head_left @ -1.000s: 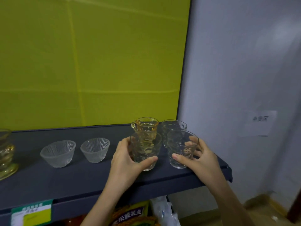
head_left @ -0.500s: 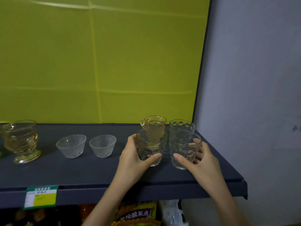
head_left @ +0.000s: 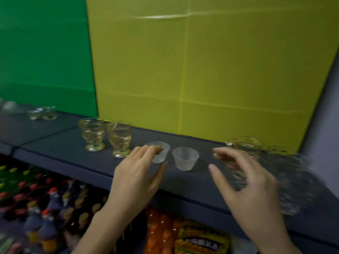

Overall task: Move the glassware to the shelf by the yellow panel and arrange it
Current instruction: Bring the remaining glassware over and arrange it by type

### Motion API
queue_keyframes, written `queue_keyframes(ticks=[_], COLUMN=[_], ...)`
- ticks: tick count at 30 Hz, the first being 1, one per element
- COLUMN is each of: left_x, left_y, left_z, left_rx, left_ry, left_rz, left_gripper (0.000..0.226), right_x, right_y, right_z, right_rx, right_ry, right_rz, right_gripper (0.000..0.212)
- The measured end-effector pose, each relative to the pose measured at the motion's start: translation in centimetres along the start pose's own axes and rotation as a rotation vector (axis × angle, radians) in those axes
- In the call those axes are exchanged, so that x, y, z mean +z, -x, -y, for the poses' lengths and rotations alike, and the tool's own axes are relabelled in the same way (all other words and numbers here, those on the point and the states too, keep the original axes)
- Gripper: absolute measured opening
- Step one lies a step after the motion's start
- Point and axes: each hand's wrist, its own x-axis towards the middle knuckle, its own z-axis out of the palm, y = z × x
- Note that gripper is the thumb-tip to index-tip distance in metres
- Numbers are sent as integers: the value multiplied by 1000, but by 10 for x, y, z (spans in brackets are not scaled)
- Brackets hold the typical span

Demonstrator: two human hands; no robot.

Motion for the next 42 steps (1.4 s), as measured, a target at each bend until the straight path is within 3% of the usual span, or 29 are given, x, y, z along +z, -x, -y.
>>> queue_keyframes(ticks=[3, 6, 15, 27, 42], left_x=[-33, -71, -186, -262, -255], left_y=[13, 30, 75, 104, 21], left_z=[47, 92, 240, 410, 609], left_rx=[-88, -192, -321, -403, -337], left_ry=[-164, -285, -502, -428, -353], left_rz=[6, 9, 53, 58, 18], left_gripper=[24, 16, 16, 21, 20], right_x=[52, 105, 264, 429, 614], right_y=[-3, -6, -7, -29, -119], right_z=[24, 52, 167, 284, 313], right_rx=[-32, -74, -164, -128, 54], right_ry=[-17, -68, -210, -216, -121], right_rz=[234, 361, 521, 554, 518], right_gripper=[22, 22, 21, 21, 27])
